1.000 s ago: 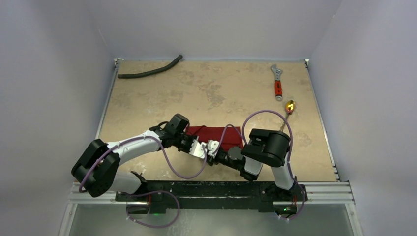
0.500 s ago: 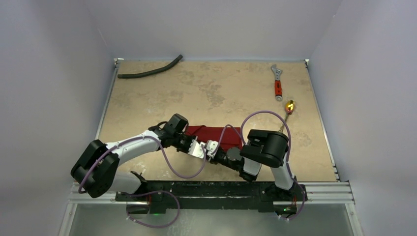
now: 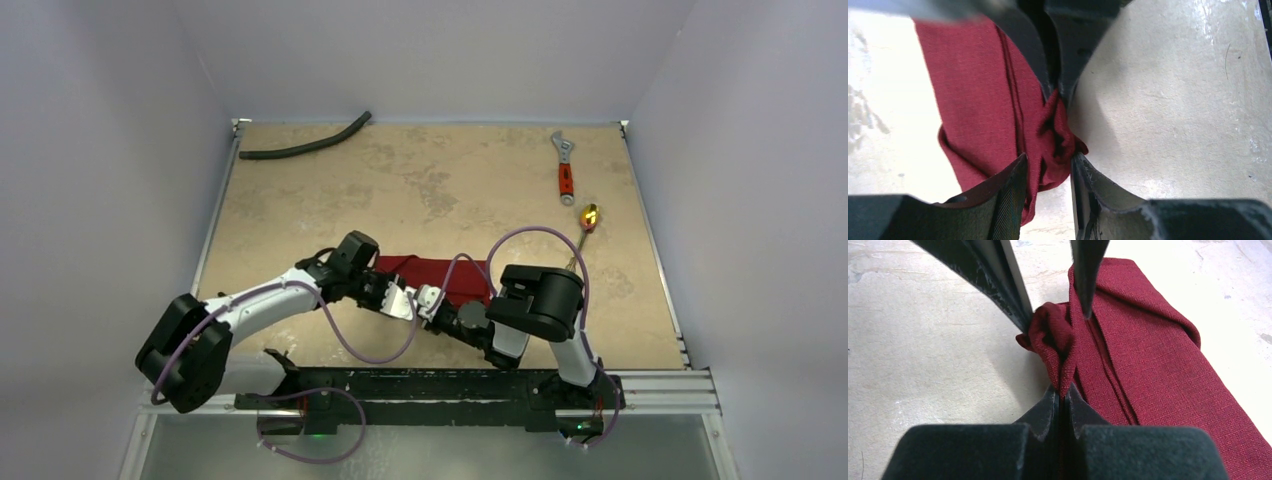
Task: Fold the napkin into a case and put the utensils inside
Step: Pick up the top corner of the smaller rectangle folded napkin from the center of the board.
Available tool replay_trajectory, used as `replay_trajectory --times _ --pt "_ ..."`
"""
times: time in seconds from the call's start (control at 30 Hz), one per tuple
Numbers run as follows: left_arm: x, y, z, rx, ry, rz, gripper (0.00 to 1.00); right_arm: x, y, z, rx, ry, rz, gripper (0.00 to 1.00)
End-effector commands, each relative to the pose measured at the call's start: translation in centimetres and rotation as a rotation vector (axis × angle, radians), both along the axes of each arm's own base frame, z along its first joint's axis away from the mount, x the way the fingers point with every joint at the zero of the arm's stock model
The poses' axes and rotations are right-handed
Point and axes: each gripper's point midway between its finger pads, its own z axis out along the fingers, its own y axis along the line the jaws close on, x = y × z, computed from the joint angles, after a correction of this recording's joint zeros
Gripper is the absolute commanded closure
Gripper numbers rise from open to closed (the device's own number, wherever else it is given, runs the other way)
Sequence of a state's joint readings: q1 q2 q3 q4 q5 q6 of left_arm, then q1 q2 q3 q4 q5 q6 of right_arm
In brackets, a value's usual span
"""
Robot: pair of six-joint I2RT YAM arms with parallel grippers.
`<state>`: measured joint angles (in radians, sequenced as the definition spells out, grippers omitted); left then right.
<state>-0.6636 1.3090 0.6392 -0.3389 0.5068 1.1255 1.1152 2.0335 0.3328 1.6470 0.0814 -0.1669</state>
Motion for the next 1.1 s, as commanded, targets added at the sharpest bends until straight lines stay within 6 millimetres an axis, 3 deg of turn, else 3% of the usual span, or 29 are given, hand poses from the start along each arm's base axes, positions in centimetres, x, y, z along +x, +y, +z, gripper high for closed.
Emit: replay_trajectory --times 0.0,0.2,0.33,0.53,0.87,1.07 --pt "0.5 -0.7 3.4 -0.095 -0.031 0.03 0.64 0.2 1.5 10.6 0.389 -0.197 0.007 1.0" --pt "-1.0 1.9 4.7 -0.073 0.003 0.061 0.64 -0.1 1.3 10.8 0.399 -0.177 0.012 1.0" --pt "1.7 2.7 5.4 -0.133 -0.045 0.205 0.64 -0.3 1.4 10.7 0.41 -0.151 0.019 1.0" --pt "6.1 1.3 5.6 -0.196 0.054 0.393 0.65 -0.6 1.3 10.7 0.428 -0.112 0.026 1.0" --pt "7.2 0.2 2.9 -0.199 0.085 0.413 0.71 -1.2 1.3 11.1 0.459 -0.064 0.044 1.0" --pt "6.4 -0.5 1.4 -0.154 0.072 0.413 0.61 -1.3 1.4 11.1 0.467 -0.048 0.051 1.0"
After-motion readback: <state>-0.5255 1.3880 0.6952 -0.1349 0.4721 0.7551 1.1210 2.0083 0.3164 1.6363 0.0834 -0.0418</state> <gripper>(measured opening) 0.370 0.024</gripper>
